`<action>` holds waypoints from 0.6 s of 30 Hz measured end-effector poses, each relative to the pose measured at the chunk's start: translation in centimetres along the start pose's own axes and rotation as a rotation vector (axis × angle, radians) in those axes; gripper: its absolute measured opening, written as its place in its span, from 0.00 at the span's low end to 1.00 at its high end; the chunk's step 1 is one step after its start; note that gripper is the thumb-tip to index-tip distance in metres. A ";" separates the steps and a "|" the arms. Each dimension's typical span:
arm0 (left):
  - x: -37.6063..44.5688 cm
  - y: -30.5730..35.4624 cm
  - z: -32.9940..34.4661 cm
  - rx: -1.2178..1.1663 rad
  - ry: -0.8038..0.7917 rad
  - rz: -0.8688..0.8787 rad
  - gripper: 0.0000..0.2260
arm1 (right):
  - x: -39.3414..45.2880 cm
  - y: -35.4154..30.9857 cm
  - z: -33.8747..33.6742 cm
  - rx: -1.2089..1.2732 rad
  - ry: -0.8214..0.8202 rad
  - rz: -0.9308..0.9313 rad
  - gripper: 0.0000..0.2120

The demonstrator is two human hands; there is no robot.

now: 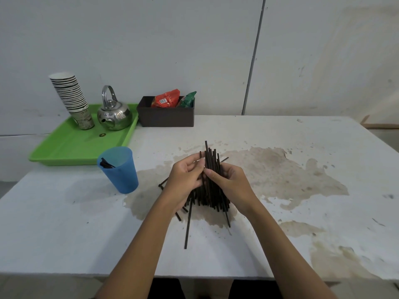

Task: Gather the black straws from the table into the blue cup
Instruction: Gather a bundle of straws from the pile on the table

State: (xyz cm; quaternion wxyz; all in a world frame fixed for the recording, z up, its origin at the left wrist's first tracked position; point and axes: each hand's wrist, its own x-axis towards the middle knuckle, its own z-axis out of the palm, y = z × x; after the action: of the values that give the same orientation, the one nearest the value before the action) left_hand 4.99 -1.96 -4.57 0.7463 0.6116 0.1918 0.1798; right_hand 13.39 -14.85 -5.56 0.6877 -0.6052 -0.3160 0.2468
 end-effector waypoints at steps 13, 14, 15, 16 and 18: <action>0.1 0.2 -0.5 0.120 0.168 -0.009 0.08 | 0.6 0.3 0.6 -0.086 0.003 0.015 0.10; 0.1 0.2 -0.6 0.115 0.140 -0.012 0.07 | 0.7 0.2 0.5 -0.067 0.005 0.015 0.10; 0.1 0.2 -0.6 0.118 0.123 -0.010 0.07 | 0.7 0.0 0.4 -0.045 0.016 0.014 0.10; 0.0 0.2 -0.6 0.131 0.122 0.000 0.08 | 0.8 -0.1 0.2 -0.019 0.033 0.012 0.10; -0.1 -0.1 -0.5 0.190 0.129 0.024 0.12 | 1.1 -0.3 -0.3 0.030 0.078 0.008 0.11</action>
State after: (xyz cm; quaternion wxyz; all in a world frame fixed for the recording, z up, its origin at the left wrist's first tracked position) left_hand 4.68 -1.56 -4.81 0.6689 0.6689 0.2481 0.2087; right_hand 14.39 -14.32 -5.10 0.7075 -0.6053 -0.2827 0.2305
